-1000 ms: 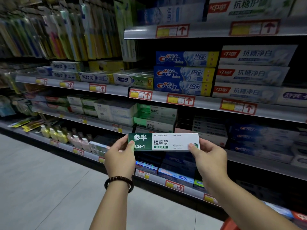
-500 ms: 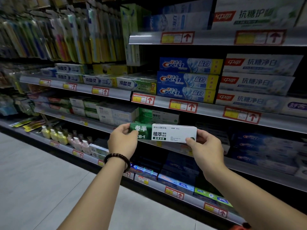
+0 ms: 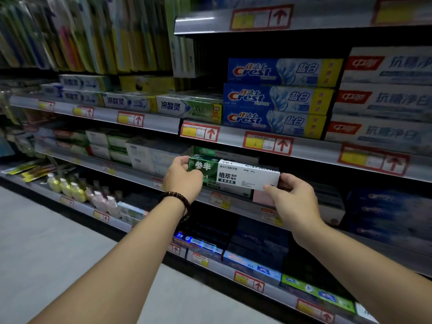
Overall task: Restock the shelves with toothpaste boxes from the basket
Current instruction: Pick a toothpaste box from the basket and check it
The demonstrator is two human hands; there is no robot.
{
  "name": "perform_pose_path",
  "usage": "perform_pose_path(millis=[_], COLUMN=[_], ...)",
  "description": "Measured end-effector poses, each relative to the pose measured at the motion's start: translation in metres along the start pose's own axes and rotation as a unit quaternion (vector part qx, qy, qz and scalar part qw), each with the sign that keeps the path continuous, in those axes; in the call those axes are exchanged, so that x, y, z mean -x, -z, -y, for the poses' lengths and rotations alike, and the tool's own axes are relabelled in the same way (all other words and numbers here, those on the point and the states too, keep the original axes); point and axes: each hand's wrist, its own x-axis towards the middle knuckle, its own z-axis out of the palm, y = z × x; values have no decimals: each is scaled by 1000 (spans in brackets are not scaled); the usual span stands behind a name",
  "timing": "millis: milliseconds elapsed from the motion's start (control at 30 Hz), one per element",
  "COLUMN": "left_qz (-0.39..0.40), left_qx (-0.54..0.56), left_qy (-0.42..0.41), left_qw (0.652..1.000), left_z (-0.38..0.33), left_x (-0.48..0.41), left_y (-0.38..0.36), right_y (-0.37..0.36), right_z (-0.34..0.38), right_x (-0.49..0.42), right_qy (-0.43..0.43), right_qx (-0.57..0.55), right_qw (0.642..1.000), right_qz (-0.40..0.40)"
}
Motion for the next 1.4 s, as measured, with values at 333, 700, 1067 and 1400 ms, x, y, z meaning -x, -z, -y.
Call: perform_pose_path(millis=[333, 700, 1067, 1400], left_qz=[0, 38, 16, 38], left_qx=[1, 42, 26, 6], left_qy=[25, 45, 34, 28], left_qw=[1000, 997, 999, 999], left_z=[20, 35, 43, 39], left_x=[-49, -72, -86, -82], left_y=[-22, -42, -49, -61], right_y=[-21, -35, -40, -43], right_z=[-1, -12, -4, -12], right_x=[-38, -61, -67, -68], right_qy=[-42, -92, -101, -83], right_qx=[72, 126, 92, 77], right_qw=[996, 987, 989, 993], right_qz=[9, 27, 47, 20])
